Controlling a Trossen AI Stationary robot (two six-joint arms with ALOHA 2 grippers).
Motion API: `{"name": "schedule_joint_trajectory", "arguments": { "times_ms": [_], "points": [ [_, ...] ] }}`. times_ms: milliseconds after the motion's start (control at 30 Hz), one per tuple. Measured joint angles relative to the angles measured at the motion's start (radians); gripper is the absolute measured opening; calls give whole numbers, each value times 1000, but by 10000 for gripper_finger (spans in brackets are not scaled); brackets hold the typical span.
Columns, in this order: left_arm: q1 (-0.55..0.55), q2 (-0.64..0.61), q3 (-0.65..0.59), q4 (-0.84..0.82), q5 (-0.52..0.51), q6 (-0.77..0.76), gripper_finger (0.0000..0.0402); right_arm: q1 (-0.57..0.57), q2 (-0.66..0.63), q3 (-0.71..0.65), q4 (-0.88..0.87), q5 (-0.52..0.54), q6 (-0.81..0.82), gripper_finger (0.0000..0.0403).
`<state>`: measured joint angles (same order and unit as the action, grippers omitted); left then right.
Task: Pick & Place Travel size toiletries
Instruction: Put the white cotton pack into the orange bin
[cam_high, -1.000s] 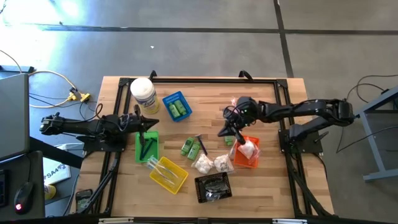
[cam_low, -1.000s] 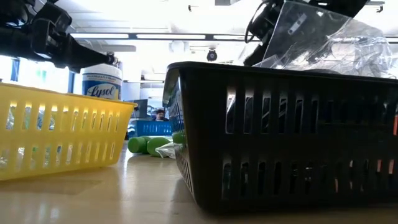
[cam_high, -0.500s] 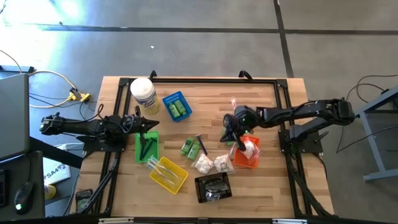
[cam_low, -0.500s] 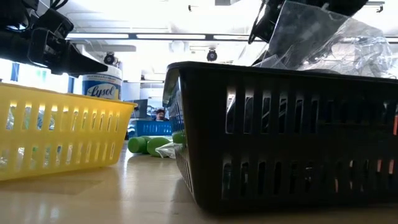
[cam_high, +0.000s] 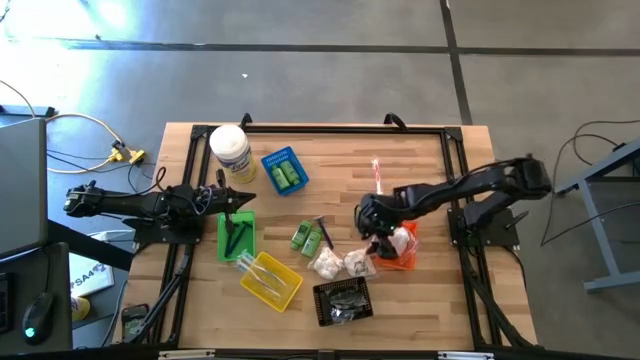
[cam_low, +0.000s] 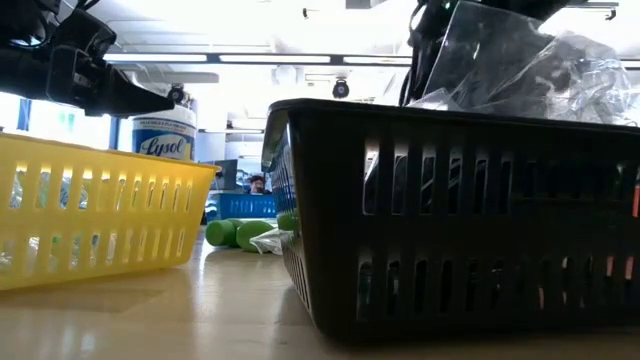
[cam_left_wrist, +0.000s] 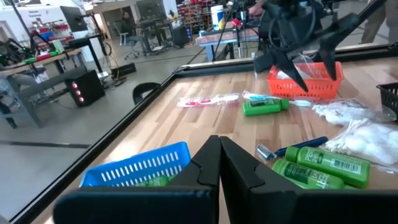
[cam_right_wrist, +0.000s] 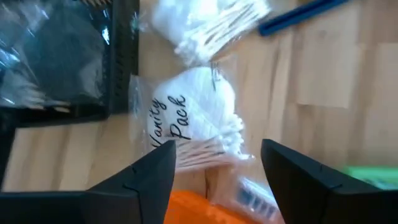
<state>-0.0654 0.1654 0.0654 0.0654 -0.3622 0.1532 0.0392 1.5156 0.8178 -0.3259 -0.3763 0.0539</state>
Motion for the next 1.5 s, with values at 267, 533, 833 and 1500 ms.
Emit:
{"name": "schedule_joint_trajectory", "arguments": {
  "times_ms": [267, 533, 833, 1500],
  "points": [
    [0, 0, 0, -1, 1, 0, 0, 20, 96, 1, 56, -12, -30, 220],
    [0, 0, 0, -1, 3, -1, 0, 20, 132, 1, 110, -33, -33, 219],
    [0, 0, 0, -1, 4, -1, 0, 20, 186, 1, 110, -65, -34, 219],
    [0, 0, 0, -1, 3, 8, 0, 20, 203, 68, 82, 61, -115, 14]
  ]
}}
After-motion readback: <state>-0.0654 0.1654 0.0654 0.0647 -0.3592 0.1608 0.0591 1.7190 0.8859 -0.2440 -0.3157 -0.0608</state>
